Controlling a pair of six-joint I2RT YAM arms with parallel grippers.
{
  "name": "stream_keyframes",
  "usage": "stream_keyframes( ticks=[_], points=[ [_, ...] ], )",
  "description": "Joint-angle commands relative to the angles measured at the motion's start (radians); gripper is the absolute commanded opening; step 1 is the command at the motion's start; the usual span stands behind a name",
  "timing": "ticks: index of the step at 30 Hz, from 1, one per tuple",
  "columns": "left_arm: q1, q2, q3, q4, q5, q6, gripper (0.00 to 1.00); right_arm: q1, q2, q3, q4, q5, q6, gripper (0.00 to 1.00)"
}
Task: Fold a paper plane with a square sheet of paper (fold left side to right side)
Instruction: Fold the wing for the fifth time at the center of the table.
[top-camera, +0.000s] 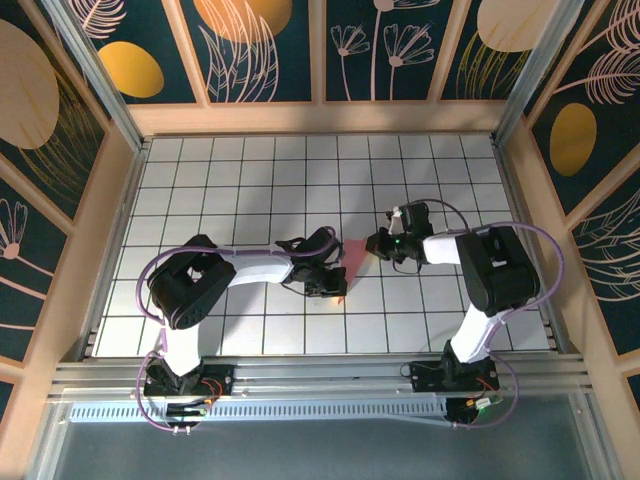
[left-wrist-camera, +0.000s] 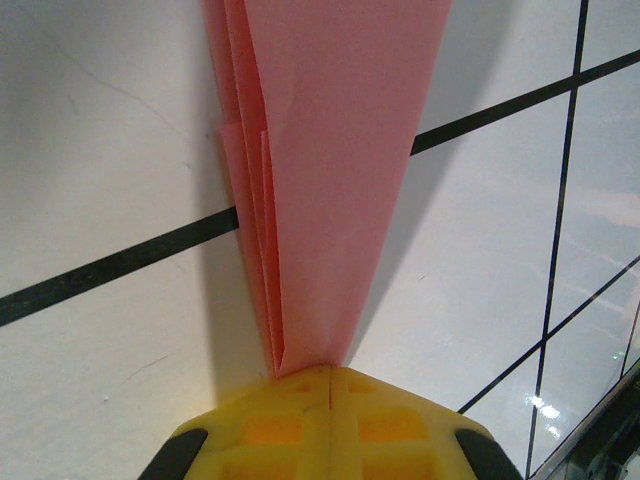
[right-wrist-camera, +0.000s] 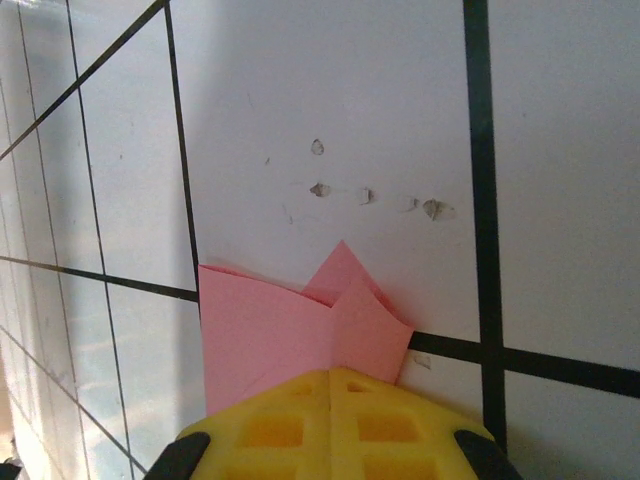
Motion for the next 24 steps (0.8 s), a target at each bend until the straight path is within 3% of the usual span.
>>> stream_keyframes(
  ticks=[1,9,15,19,24],
  points=[
    [-0.003,0.064,-0.028,-0.166,-0.093,0.003,0.00,-0.049,0.043,0.052,-0.020,0.059,-0.042,0.00],
    [-0.006,0.058,-0.027,-0.166,-0.097,0.002,0.00,-0.111,0.050,0.146,-0.087,0.046,-0.080,0.00],
    [-0.006,0.057,-0.027,-0.163,-0.099,0.003,0.00,-0.105,-0.092,0.099,-0.141,0.047,-0.063,0.00],
    [-0.006,0.058,-0.027,-0.161,-0.099,0.004,0.00,-0.063,-0.219,-0.006,-0.153,0.015,-0.003,0.00],
    [-0.007,0.057,-0.028,-0.161,-0.099,0.005,0.00,0.064,-0.337,-0.165,-0.058,-0.016,0.161,0.00]
  ],
)
